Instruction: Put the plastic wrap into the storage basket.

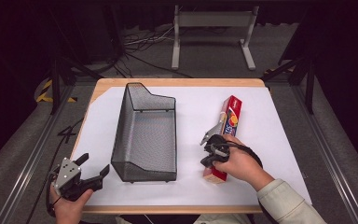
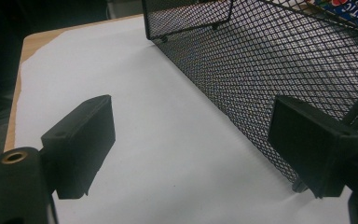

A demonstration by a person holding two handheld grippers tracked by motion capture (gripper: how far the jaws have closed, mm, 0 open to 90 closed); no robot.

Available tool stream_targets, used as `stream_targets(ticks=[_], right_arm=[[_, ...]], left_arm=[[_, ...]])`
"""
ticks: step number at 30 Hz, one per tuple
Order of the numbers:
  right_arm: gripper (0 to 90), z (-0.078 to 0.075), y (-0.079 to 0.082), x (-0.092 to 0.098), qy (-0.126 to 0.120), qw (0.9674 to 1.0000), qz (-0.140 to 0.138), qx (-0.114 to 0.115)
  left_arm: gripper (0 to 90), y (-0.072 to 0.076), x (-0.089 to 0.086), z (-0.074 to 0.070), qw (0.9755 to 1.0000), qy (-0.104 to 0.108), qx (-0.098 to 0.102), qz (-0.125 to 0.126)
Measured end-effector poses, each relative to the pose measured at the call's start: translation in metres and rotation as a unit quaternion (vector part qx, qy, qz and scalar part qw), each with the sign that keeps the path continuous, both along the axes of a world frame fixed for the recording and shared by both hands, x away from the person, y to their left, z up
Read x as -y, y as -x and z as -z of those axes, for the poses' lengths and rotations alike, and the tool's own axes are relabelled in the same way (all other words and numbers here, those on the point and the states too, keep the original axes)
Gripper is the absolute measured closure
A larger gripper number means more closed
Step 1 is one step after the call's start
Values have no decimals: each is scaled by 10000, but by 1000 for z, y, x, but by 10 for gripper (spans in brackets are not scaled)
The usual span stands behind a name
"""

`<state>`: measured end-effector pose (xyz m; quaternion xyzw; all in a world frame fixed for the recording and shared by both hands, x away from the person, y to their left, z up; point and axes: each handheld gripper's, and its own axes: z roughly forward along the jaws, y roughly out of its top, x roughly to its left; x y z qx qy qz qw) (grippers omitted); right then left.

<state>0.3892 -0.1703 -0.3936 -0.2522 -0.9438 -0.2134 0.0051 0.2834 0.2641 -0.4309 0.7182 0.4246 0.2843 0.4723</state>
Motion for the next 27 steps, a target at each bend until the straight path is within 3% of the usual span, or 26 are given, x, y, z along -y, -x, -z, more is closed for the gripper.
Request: stream_targets(ticks=[8,15,27], right_arm=[[900,1,2,0,463,9988,-51,-169],[900,-1,3,14,417,9983,51,-416],[900,-1,8,31,405,9977,192,-516]], left_arm=[[155,1,-1,0,10000,4,0,-25],[155,1,0,0,10000,12,8,-24],[155,1,-1,0,10000,5,10,-30]])
